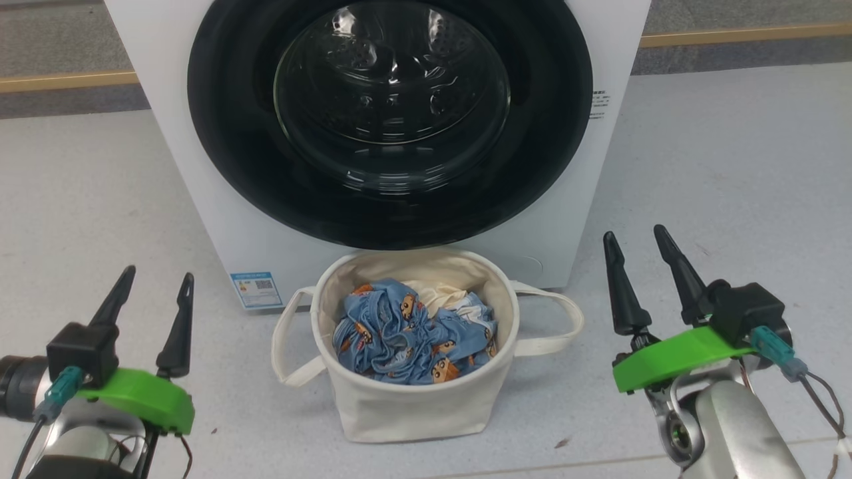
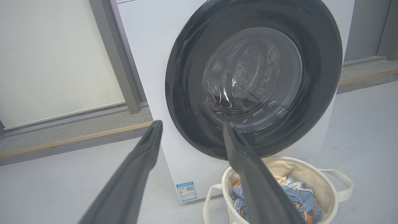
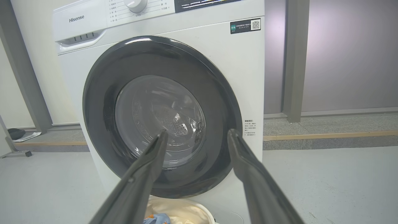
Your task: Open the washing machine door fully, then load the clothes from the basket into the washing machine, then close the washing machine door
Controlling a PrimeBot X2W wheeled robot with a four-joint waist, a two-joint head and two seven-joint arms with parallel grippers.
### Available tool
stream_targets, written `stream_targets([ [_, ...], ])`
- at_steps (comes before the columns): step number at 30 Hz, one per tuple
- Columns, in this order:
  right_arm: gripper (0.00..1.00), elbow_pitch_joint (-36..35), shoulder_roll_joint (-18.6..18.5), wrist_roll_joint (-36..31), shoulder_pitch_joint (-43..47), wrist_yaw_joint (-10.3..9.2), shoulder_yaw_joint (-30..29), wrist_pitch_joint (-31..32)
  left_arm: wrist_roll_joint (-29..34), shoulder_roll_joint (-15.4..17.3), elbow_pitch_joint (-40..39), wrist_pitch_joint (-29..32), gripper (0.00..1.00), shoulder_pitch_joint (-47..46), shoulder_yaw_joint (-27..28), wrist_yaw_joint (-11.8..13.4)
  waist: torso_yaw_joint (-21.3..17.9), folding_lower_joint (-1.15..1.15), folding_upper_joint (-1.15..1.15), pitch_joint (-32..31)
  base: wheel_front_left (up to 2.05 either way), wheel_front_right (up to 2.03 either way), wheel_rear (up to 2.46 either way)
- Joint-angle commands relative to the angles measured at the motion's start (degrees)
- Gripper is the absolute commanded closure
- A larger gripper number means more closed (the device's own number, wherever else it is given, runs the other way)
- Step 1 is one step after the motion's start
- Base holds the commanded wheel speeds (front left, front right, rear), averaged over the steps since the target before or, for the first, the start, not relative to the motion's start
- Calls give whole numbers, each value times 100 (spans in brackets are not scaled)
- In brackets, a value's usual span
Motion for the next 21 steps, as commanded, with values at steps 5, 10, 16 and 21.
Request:
stream_targets([
  [5,0,-209,-29,-4,-163,1,261,-5,-64,269,-132,-71,0,-259,272,64,-12,0,0,-7,0,0,0],
  [10,0,-312,-29,-191,-77,1,356,148,-87,283,-144,-60,0,-226,262,83,-30,0,0,-2,0,0,0],
  [16,0,-490,-29,-245,52,1,352,246,-121,303,-163,-77,0,-188,267,99,-67,0,0,9,0,0,0],
  [21,0,-591,-29,-245,120,1,305,285,-151,311,-160,-90,0,-182,273,113,-92,0,0,31,0,0,0],
])
